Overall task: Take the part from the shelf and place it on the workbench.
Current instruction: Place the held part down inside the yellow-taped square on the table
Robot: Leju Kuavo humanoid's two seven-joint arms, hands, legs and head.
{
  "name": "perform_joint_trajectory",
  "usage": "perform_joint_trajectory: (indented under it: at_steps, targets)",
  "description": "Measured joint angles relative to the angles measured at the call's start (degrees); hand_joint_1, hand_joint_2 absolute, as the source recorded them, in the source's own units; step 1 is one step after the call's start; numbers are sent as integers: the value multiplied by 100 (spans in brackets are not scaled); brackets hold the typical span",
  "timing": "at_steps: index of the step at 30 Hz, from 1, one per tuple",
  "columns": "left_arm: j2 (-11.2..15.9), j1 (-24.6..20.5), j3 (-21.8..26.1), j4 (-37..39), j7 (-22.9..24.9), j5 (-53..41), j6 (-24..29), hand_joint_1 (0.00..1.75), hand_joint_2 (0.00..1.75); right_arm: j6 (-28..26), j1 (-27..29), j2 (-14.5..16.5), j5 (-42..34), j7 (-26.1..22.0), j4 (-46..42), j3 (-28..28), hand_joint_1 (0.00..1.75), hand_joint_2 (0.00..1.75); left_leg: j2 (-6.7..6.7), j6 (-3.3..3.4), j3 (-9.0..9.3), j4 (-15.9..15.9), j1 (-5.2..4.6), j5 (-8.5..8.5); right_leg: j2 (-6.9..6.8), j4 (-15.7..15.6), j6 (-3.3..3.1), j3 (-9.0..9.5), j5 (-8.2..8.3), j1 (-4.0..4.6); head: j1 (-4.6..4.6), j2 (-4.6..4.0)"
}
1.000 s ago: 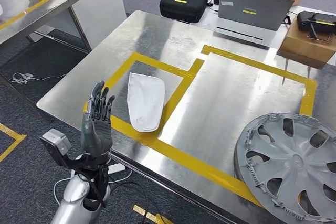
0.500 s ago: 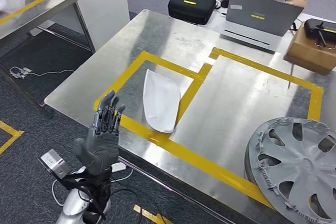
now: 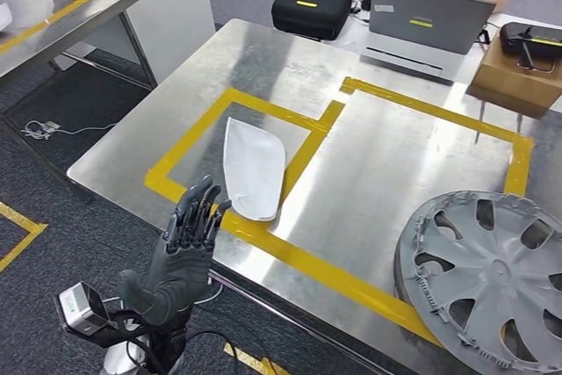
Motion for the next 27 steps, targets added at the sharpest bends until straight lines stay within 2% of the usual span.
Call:
perform_joint_trajectory:
  at_steps: [1,2,4,5,6,7,9,10,12,14,15,16,17,19,20,21,22,24,26,27]
  targets:
    - [2,18,-3,0,-21,-13,-10,0,0,-3,2,-1,-3,2,-1,-3,0,0,0,2,5,14,1,61,0,3,0,1,0,0,0,0]
    - [3,33,-6,0,-37,-25,-16,0,0,-5,4,-1,-5,4,-1,-6,0,0,0,13,115,-194,1,221,3,6,2,6,-1,1,0,0]
    - [4,49,-12,0,-57,-35,-19,0,0,-9,4,-2,-11,8,-1,-12,0,0,0,56,499,-959,-5,592,10,16,19,14,-9,9,1,0]
    - [3,52,-13,0,-64,-31,-20,0,0,-9,4,-2,-9,8,-1,-14,0,0,-1,80,648,-1277,-13,684,13,27,38,5,-13,19,1,0]
    - [3,60,-12,0,-71,-22,-22,0,0,-9,3,-2,-7,7,-1,-16,0,0,-3,102,728,-1467,-22,714,13,34,65,-10,-12,25,6,0]
    - [3,72,-11,0,-77,-7,-26,0,0,-9,3,-2,-3,7,-1,-18,0,0,-6,121,742,-1528,-35,690,10,39,98,-26,-8,29,8,0]
    - [1,95,-9,0,-83,16,-32,0,0,-9,2,-7,1,7,-1,-19,0,0,-7,174,733,-1563,-34,708,5,47,164,-54,-16,16,9,0]
    - [-1,99,-9,-1,-84,22,-34,0,0,-10,2,-12,1,7,-1,-20,0,0,-4,208,738,-1581,-24,721,4,109,191,-90,-75,13,13,0]
    - [-9,102,-10,-1,-85,24,-34,0,0,-13,3,-22,1,6,-1,-21,0,0,9,265,741,-1610,-1,744,8,540,230,-303,-346,7,36,0]
    - [-14,109,-10,0,-87,25,-36,0,0,-12,9,-23,1,5,-1,-25,0,0,17,288,727,-1609,-5,748,8,1292,258,-654,-679,5,55,0]
    - [-14,113,-10,0,-100,21,-45,0,0,-9,12,-24,4,5,-1,-28,0,0,19,291,725,-1607,-8,749,7,1565,266,-785,-748,4,55,0]
    - [-14,115,-10,-1,-125,3,-58,0,0,-4,15,-26,8,5,-1,-32,0,0,17,291,726,-1606,-11,749,7,1638,269,-823,-706,5,57,0]
    - [-14,117,-11,-1,-156,-26,-73,0,0,1,16,-31,13,2,-1,-37,0,0,13,289,732,-1605,-11,748,7,1472,266,-745,-557,5,58,0]
    - [-14,115,-15,-2,-215,-97,-100,0,0,8,9,-43,21,-7,-1,-43,0,0,5,272,748,-1602,-14,740,6,716,244,-377,-176,5,60,0]
    - [-14,113,-17,-3,-232,-125,-109,0,0,10,1,-48,26,-13,-1,-45,0,0,2,252,746,-1589,-26,730,9,365,225,-193,-66,9,57,0]
    - [-14,111,-19,-3,-243,-143,-116,0,0,13,-7,-49,31,-20,-1,-45,0,0,2,225,737,-1580,-38,728,13,148,204,-82,-22,14,52,0]
    - [-14,109,-21,-4,-251,-156,-122,0,0,15,-11,-51,36,-26,-1,-46,0,0,3,196,724,-1571,-48,731,20,63,182,-36,-32,20,50,0]
    - [-14,107,-24,-4,-241,-157,-127,0,87,14,-4,-54,37,-32,-1,-51,0,0,4,139,708,-1559,-47,734,25,48,126,-33,-17,19,49,0]
    - [-11,103,-23,-4,-206,-139,-130,0,175,7,1,-59,36,-35,-1,-60,0,0,4,79,641,-1382,-34,587,16,32,61,-29,8,3,34,0]
    - [-8,102,-23,-4,-186,-126,-131,0,175,4,0,-60,36,-39,-1,-65,0,0,4,49,542,-1138,-26,425,8,23,31,-26,19,-6,26,0]
